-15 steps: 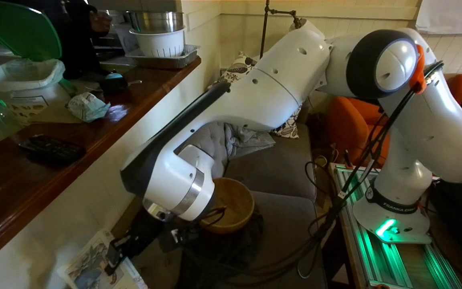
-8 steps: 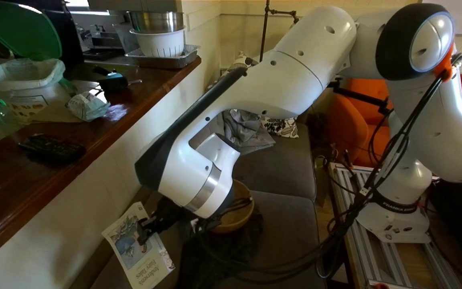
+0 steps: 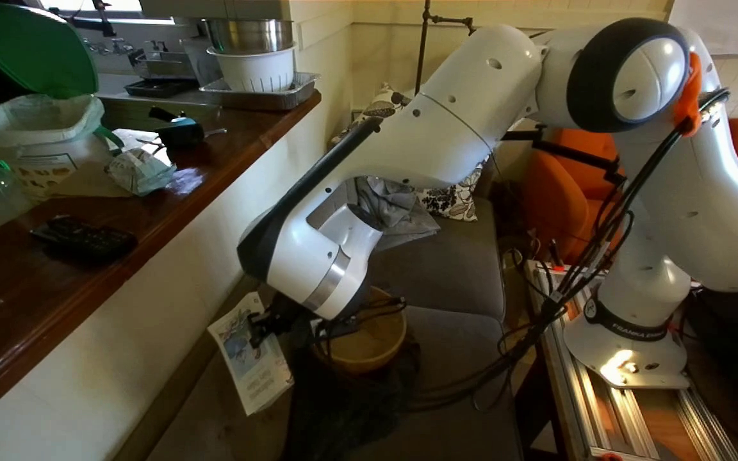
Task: Put the book inside the bowl
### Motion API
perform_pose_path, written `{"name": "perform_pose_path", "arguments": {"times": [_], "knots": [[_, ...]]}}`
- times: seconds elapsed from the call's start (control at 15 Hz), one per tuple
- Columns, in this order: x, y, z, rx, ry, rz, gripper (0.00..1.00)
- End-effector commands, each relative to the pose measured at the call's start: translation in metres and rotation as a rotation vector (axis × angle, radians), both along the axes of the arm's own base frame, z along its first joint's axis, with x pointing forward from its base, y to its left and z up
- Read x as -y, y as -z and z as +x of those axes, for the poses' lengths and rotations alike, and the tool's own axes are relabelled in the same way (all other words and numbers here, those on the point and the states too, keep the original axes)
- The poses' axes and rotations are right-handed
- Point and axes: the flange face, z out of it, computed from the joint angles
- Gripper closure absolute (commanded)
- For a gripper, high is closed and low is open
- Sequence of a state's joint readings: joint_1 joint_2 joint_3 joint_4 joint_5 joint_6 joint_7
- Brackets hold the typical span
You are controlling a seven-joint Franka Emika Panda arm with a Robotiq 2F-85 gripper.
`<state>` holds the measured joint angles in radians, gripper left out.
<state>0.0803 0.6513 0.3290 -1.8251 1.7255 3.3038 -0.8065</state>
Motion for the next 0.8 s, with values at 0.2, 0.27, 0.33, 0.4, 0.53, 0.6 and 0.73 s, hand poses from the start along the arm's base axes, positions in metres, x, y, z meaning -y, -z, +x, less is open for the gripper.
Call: {"name": "perform_pose_path", "arguments": {"times": [0.2, 0.27, 0.33, 0.4, 0.53, 0.6, 0.73], "knots": [[0.118, 0.023, -0.053, -0.128, 0.103, -0.051, 0.94], [0.133, 0.034, -0.069, -0.167, 0.111, -0.055, 0.94], [0.147, 0.043, -0.081, -0.198, 0.113, -0.058, 0.94], [0.163, 0.053, -0.090, -0.228, 0.167, -0.079, 0.94], [0.161, 0.062, -0.079, -0.221, 0.169, -0.078, 0.76], [0.172, 0.068, -0.088, -0.244, 0.195, -0.079, 0.76], [0.181, 0.073, -0.095, -0.263, 0.214, -0.080, 0.76]]}}
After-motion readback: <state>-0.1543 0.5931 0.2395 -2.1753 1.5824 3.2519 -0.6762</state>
